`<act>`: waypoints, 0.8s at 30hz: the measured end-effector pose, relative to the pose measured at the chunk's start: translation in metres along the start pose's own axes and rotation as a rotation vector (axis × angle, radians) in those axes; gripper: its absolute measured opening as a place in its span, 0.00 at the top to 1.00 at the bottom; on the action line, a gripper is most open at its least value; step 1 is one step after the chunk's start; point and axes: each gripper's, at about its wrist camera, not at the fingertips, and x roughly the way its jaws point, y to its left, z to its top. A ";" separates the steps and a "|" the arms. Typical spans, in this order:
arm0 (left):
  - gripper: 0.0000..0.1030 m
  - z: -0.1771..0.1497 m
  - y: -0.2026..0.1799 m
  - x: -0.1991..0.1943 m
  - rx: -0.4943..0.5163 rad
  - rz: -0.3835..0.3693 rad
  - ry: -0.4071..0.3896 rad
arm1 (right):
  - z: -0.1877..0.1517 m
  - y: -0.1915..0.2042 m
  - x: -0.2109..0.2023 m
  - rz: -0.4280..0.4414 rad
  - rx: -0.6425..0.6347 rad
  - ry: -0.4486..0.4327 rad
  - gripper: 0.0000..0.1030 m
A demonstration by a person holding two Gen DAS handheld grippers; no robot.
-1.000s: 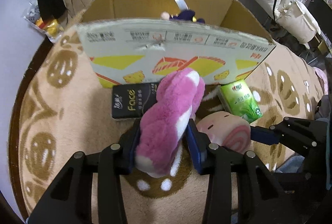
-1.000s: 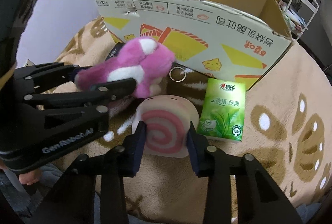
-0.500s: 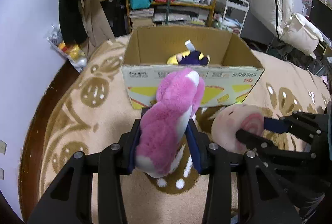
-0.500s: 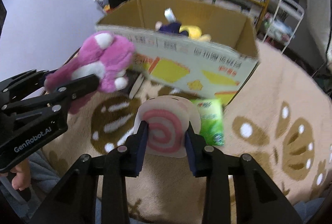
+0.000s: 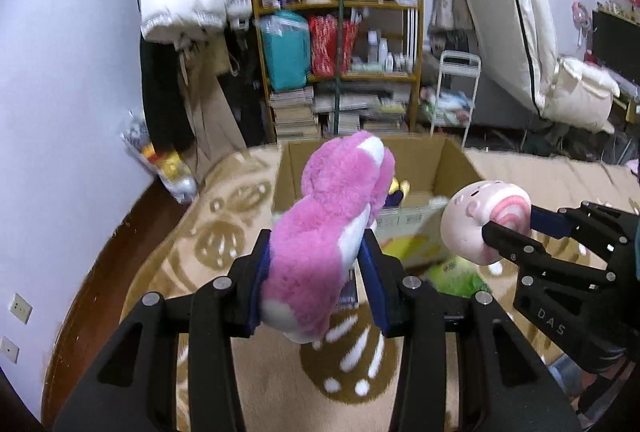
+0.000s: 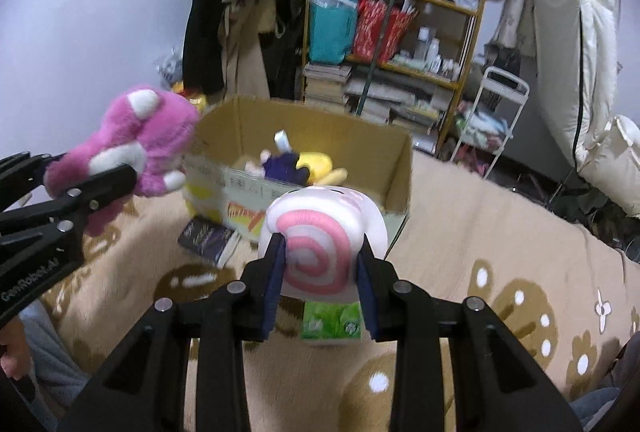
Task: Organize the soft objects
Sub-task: 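Lift the bunny over the box and lower it in while the right tool carries the cushion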
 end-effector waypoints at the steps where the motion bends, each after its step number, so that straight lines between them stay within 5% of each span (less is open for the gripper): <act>1: 0.60 0.002 0.001 -0.003 -0.004 -0.002 -0.014 | 0.001 -0.001 -0.002 -0.001 0.004 -0.015 0.66; 24: 0.60 0.075 0.002 -0.035 0.002 0.002 -0.222 | 0.067 -0.037 -0.057 0.034 0.071 -0.319 0.66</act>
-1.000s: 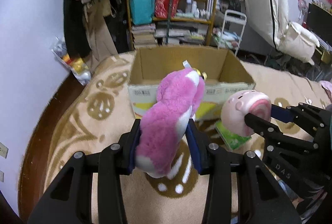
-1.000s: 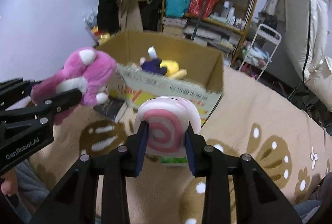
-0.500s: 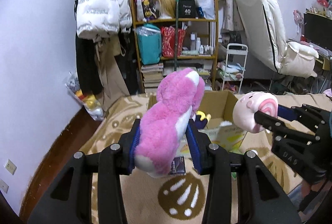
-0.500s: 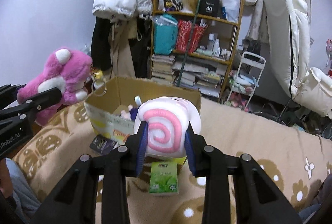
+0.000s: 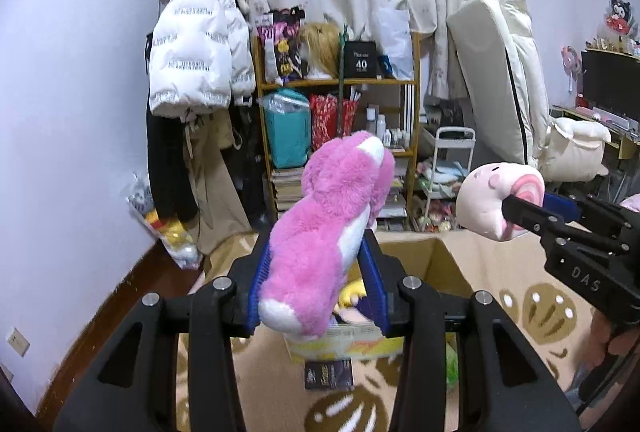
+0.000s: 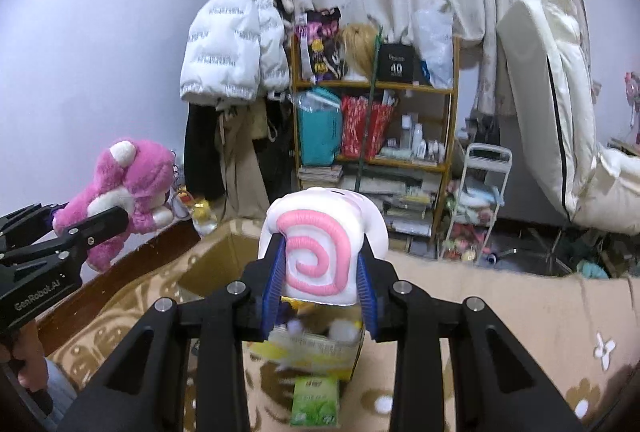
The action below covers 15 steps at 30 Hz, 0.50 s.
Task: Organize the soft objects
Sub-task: 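Lift the bunny over the box and lower it in while the right tool carries the cushion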
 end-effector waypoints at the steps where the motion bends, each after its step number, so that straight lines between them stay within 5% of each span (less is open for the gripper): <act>1: 0.60 0.006 0.000 0.002 0.006 0.004 -0.007 | 0.005 -0.001 0.000 -0.001 -0.006 -0.008 0.66; 9: 0.60 0.029 -0.009 0.017 0.077 0.015 -0.059 | 0.033 -0.013 0.012 0.018 0.042 -0.042 0.66; 15: 0.60 0.014 -0.005 0.034 0.049 -0.004 -0.043 | 0.018 -0.014 0.026 0.016 0.051 -0.035 0.63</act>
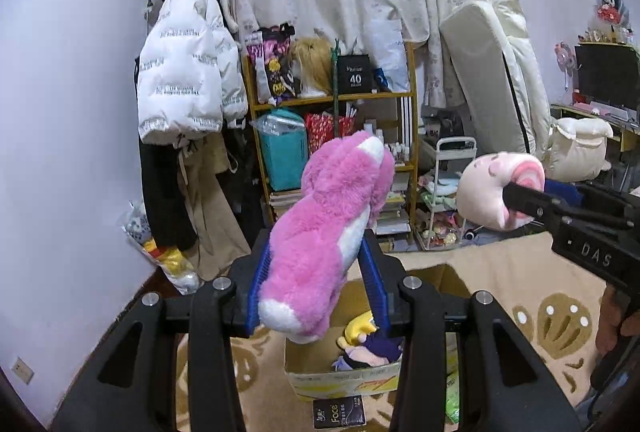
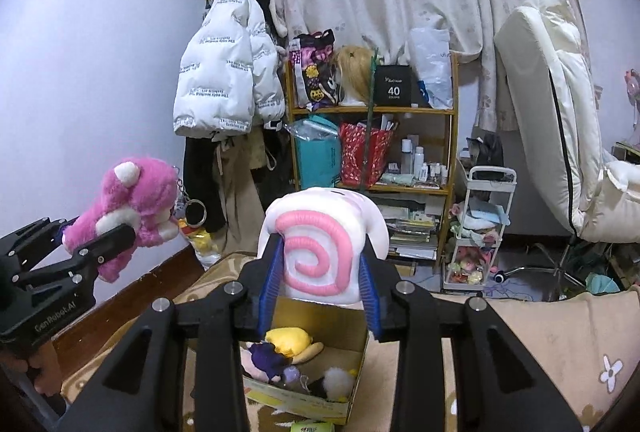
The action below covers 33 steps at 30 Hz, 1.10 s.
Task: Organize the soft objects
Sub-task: 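Lift the bunny over the box and lower it in while the right tool carries the cushion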
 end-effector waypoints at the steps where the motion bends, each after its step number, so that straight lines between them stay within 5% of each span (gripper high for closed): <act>1: 0.60 -0.004 0.000 0.006 -0.003 0.007 0.019 | -0.006 0.000 0.007 0.002 0.004 0.024 0.63; 19: 0.59 -0.048 -0.008 0.064 0.010 -0.003 0.185 | -0.056 -0.015 0.072 0.040 0.085 0.225 0.63; 33: 0.59 -0.071 -0.011 0.092 0.015 -0.017 0.282 | -0.071 -0.019 0.101 0.045 0.080 0.293 0.62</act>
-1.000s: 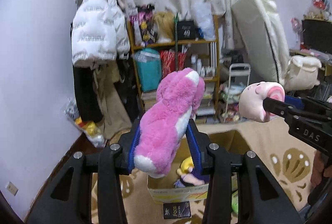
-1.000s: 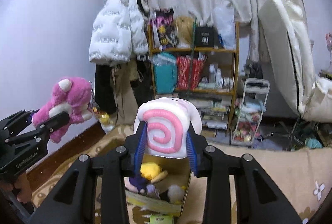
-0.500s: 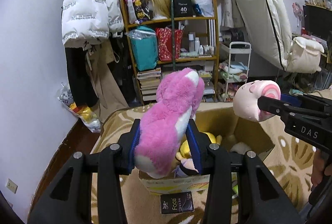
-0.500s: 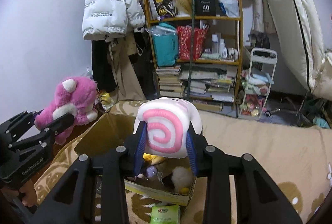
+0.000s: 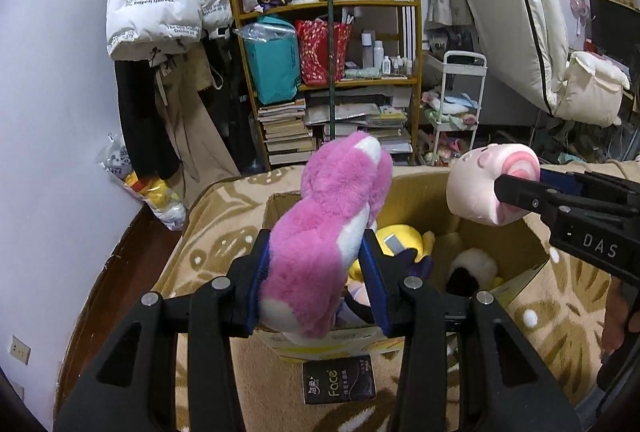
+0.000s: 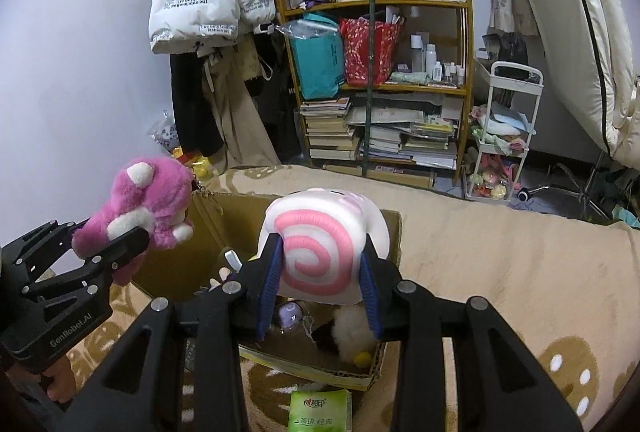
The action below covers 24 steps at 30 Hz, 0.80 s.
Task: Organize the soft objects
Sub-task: 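Lift the bunny over the box and lower it in while the right tool carries the cushion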
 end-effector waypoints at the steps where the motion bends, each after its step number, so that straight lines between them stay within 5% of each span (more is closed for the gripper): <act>1: 0.59 0.000 0.000 0.001 0.001 0.000 0.004 | -0.001 -0.001 0.001 -0.002 0.000 0.004 0.62; 12: 0.59 -0.010 -0.004 0.017 0.015 0.009 0.083 | -0.002 -0.010 0.009 0.015 0.049 0.042 0.59; 24: 0.59 -0.010 -0.003 0.016 0.015 0.014 0.085 | -0.007 -0.014 0.015 0.014 0.081 0.089 0.54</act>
